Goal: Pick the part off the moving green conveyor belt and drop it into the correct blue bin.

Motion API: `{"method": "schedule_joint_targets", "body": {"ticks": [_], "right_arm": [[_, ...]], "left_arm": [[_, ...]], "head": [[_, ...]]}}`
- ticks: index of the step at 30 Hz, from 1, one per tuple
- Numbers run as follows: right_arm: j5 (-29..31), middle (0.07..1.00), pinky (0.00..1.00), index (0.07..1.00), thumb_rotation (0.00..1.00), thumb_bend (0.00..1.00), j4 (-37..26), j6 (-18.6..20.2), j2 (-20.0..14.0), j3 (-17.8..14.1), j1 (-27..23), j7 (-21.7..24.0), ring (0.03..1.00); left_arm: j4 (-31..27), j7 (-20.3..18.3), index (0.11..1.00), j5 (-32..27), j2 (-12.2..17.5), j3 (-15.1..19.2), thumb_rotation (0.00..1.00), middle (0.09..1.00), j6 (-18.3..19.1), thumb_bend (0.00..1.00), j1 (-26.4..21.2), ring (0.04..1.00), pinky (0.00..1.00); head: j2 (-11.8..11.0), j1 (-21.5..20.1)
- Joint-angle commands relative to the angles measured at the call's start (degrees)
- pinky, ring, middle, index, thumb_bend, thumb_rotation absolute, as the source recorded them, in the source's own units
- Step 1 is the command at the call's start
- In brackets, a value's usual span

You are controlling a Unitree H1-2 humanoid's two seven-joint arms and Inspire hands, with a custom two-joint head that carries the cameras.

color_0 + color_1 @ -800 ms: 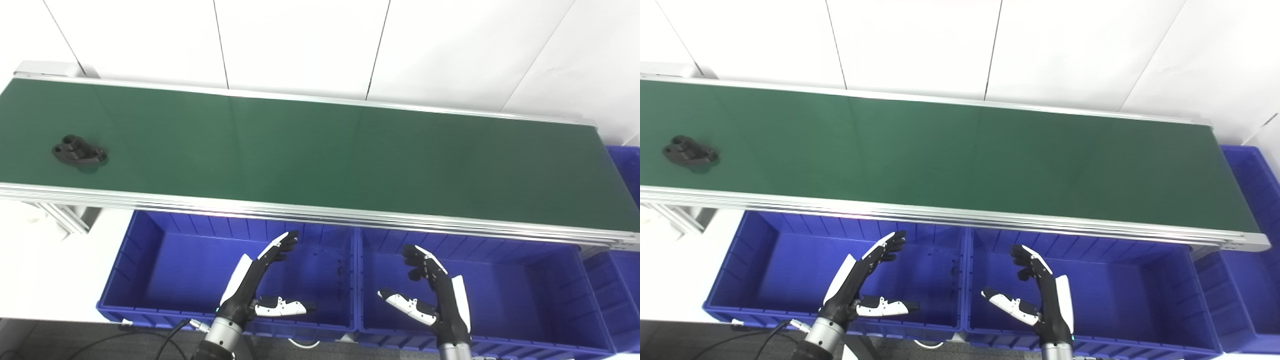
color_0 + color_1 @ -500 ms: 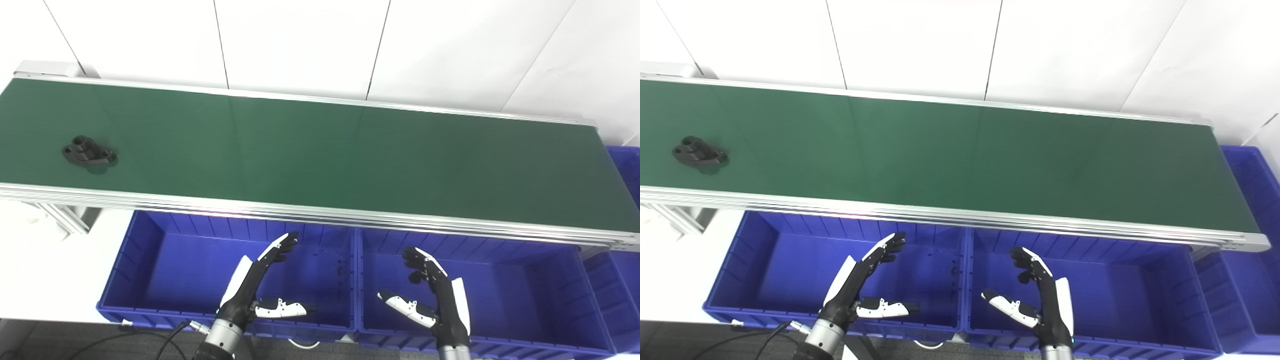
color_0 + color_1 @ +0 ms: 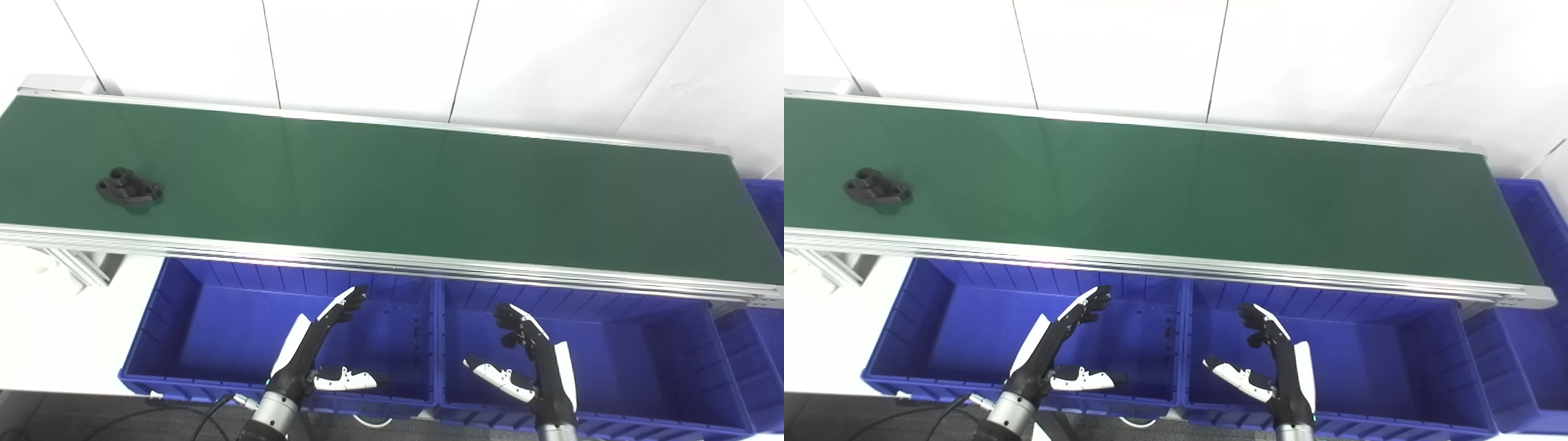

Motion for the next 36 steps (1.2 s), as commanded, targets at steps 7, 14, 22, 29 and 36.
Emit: {"method": "schedule_joint_targets", "body": {"ticks": [7, 14, 22, 29, 36], "right_arm": [[-1.1, 0.769, 0.72, 0.773, 0.35, 0.79, -0.9, -2.4, -0.7, 0.8, -0.2, -2.1, 0.764], [-0.4, 0.774, 0.73, 0.776, 0.33, 0.78, -1.0, -2.4, -0.8, 1.1, -0.1, -2.0, 0.774], [-0.4, 0.778, 0.73, 0.782, 0.34, 0.77, -1.5, -2.4, -1.5, 1.1, 0.3, -2.0, 0.772], [6.6, 0.809, 0.79, 0.813, 0.25, 0.69, -1.5, -2.4, -2.5, -0.2, 0.8, 3.2, 0.819], [7.4, 0.824, 0.82, 0.834, 0.18, 0.62, -1.1, -2.4, -1.5, -2.4, 1.0, 5.0, 0.841]], "left_arm": [[-0.7, 2.4, 0.894, -1.2, 0.5, -0.7, 0.22, 0.88, -2.5, 0.72, -1.3, 0.86, 0.82], [-0.7, 2.7, 0.894, -1.3, 0.6, -0.9, 0.22, 0.881, -2.5, 0.72, -1.3, 0.862, 0.82], [-1.0, 2.1, 0.897, -1.2, 0.0, -0.7, 0.22, 0.891, -2.4, 0.72, -0.9, 0.87, 0.82], [1.0, 2.7, 0.893, -0.5, -1.5, -1.7, 0.25, 0.887, -2.4, 0.75, -1.3, 0.845, 0.77], [2.5, 5.6, 0.879, 1.5, -2.2, -3.3, 0.23, 0.871, -2.4, 0.77, -2.1, 0.838, 0.78]], "head": [[0.0, 0.2], [0.2, 0.2], [-0.3, 6.5], [-2.8, 15.8], [-3.8, 18.2]]}}
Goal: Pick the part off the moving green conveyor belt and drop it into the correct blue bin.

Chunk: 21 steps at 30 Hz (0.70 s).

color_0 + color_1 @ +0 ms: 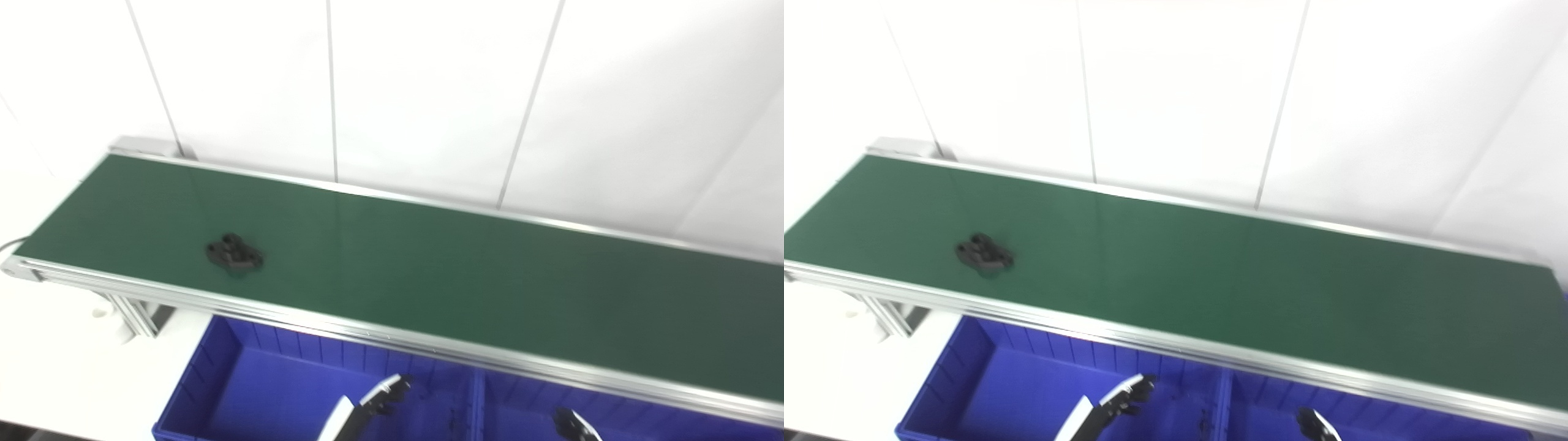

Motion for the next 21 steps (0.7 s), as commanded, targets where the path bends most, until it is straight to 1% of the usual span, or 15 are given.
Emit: {"method": "schedule_joint_targets", "body": {"ticks": [1, 3, 7, 15, 18, 21], "right_arm": [[0.1, 0.83, 0.83, 0.838, 0.18, 0.61, -1.2, -2.4, 0.3, -1.0, 0.2, 0.8, 0.847], [0.0, 0.83, 0.83, 0.839, 0.18, 0.61, -1.3, -2.4, 0.5, -1.4, 0.2, 1.2, 0.849], [0.2, 0.825, 0.84, 0.84, 0.15, 0.6, -1.3, -2.4, 0.8, -2.2, 0.3, 2.4, 0.843], [0.6, 0.814, 0.82, 0.83, 0.16, 0.63, -1.5, -2.4, 1.9, -4.1, 0.2, 4.0, 0.827], [-1.3, 0.808, 0.82, 0.829, 0.11, 0.61, -2.1, -2.4, 1.5, -3.4, 0.2, 2.4, 0.816], [-1.9, 0.811, 0.82, 0.828, 0.1, 0.62, -4.3, -2.4, 1.2, -2.7, 0.7, 1.1, 0.816]], "left_arm": [[-0.3, 1.7, 0.876, 0.7, -0.5, -0.4, 0.23, 0.871, -2.4, 0.77, -1.8, 0.842, 0.79], [0.0, 2.2, 0.875, 0.5, -0.5, -0.8, 0.23, 0.87, -2.4, 0.77, -1.9, 0.842, 0.79], [0.7, 2.3, 0.881, -0.1, -0.8, -1.2, 0.24, 0.873, -2.4, 0.78, -2.3, 0.843, 0.79], [1.3, 2.7, 0.88, -0.4, -1.0, -1.5, 0.23, 0.87, -2.4, 0.77, -2.7, 0.838, 0.78], [1.9, 3.3, 0.879, 0.1, -0.9, -1.9, 0.22, 0.871, -2.4, 0.77, -3.1, 0.838, 0.78], [2.2, 3.7, 0.875, 0.0, -0.6, -2.4, 0.22, 0.87, -2.4, 0.77, -3.4, 0.836, 0.78]], "head": [[-0.1, -0.2], [-0.2, -0.4], [-0.4, -0.5], [-0.7, -0.7], [-0.8, -1.0], [-0.4, -3.1]]}}
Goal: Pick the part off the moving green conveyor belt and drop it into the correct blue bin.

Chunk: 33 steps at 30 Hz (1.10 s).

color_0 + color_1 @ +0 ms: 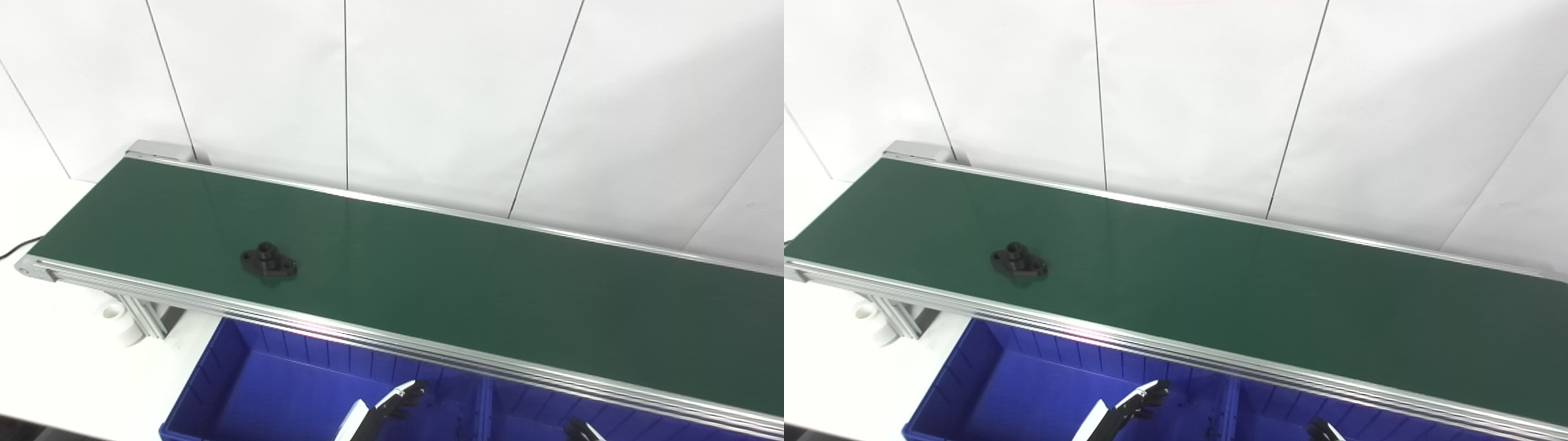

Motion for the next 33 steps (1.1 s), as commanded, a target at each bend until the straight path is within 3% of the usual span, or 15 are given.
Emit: {"method": "schedule_joint_targets", "body": {"ticks": [1, 4, 10, 15, 22, 26, 33], "right_arm": [[-0.9, 0.811, 0.81, 0.824, 0.11, 0.62, -3.8, -2.4, -0.6, 0.5, 0.4, -1.9, 0.813], [-2.1, 0.821, 0.79, 0.817, 0.15, 0.63, -7.2, -2.4, -1.1, 1.9, 0.8, -4.0, 0.815], [-6.4, 0.772, 0.73, 0.781, 0.21, 0.68, -21.1, -2.4, -2.4, 3.7, 0.6, -7.5, 0.777], [-10.6, 0.76, 0.71, 0.777, 0.23, 0.71, -29.3, -2.1, -1.3, 1.4, -1.4, -4.8, 0.763], [-14.3, 0.755, 0.67, 0.781, 0.24, 0.75, -34.5, 6.0, 1.2, -0.3, -7.9, 2.8, 0.735], [-15.6, 0.753, 0.67, 0.778, 0.27, 0.77, -34.7, 10.4, 2.6, -0.4, -10.8, 6.4, 0.733], [-17.4, 0.766, 0.7, 0.794, 0.28, 0.79, -32.8, 17.8, 4.8, 0.7, -14.9, 11.5, 0.749]], "left_arm": [[-0.8, 1.0, 0.876, 0.1, -0.1, -0.5, 0.22, 0.871, -2.4, 0.77, -1.7, 0.839, 0.78], [-1.2, 0.6, 0.883, 0.0, 0.6, -0.7, 0.24, 0.879, -2.4, 0.76, -1.8, 0.845, 0.78], [-2.8, -0.8, 0.909, -1.3, 1.4, 0.3, 0.25, 0.898, -2.4, 0.72, -1.3, 0.87, 0.82], [-4.6, -2.1, 0.918, -2.0, 2.3, 1.9, 0.22, 0.905, -2.4, 0.68, -0.6, 0.871, 0.81], [-5.7, -3.7, 0.907, -3.0, 3.9, 3.5, 0.25, 0.886, -2.4, 0.7, -0.8, 0.849, 0.79], [-5.5, -4.6, 0.903, -3.7, 4.5, 4.3, 0.26, 0.869, -2.4, 0.71, -1.2, 0.822, 0.75], [-5.5, -5.9, 0.905, -5.3, 4.8, 5.1, 0.26, 0.877, -2.4, 0.72, -1.7, 0.831, 0.76]], "head": [[0.4, -2.0], [1.0, -4.7], [3.2, -12.7], [4.0, -16.2], [5.4, -20.0], [5.5, -22.2], [6.7, -25.4]]}}
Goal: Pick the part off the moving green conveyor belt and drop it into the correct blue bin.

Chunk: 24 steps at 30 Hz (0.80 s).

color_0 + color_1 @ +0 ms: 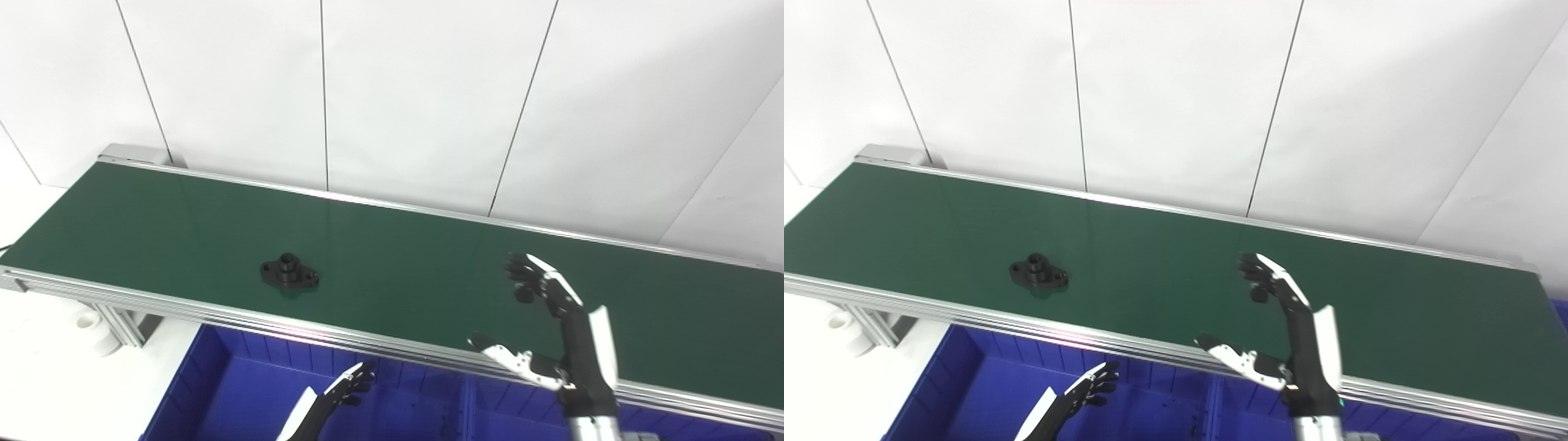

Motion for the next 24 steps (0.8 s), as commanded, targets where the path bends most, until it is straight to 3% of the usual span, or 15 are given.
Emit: {"method": "schedule_joint_targets", "body": {"ticks": [1, 6, 10, 18, 24], "right_arm": [[-1.3, 0.767, 0.7, 0.796, 0.29, 0.79, -0.7, 3.3, 0.6, 0.2, -2.6, 1.7, 0.749], [-3.1, 0.76, 0.72, 0.8, 0.28, 0.8, 1.4, 5.1, 1.3, 0.4, -6.0, 2.7, 0.751], [-5.8, 0.756, 0.72, 0.806, 0.27, 0.79, 3.8, 5.2, 0.9, 1.3, -10.0, 2.8, 0.75], [-10.4, 0.771, 0.69, 0.805, 0.32, 0.81, 8.7, 10.8, 0.4, 3.3, -18.7, 6.9, 0.748], [-16.1, 0.774, 0.68, 0.797, 0.33, 0.82, 16.8, 14.7, 0.0, 6.8, -24.5, 8.2, 0.749]], "left_arm": [[-1.4, -0.8, 0.905, -1.0, 0.2, 0.6, 0.26, 0.879, -2.4, 0.72, -1.7, 0.836, 0.77], [-1.6, -1.4, 0.9, -1.5, 0.3, 0.7, 0.26, 0.887, -2.4, 0.72, -2.0, 0.86, 0.82], [-1.3, -1.1, 0.896, -0.8, 0.3, 0.9, 0.29, 0.866, -2.4, 0.73, -2.3, 0.823, 0.77], [-0.6, -2.3, 0.89, -1.7, 0.2, 1.1, 0.29, 0.864, -2.4, 0.73, -3.2, 0.816, 0.75], [0.4, -2.7, 0.88, -1.7, 0.5, 0.4, 0.27, 0.863, -2.4, 0.74, -3.9, 0.817, 0.74]], "head": [[0.5, -0.6], [0.9, -0.7], [1.2, -0.8], [1.0, -1.6], [-0.6, -1.5]]}}
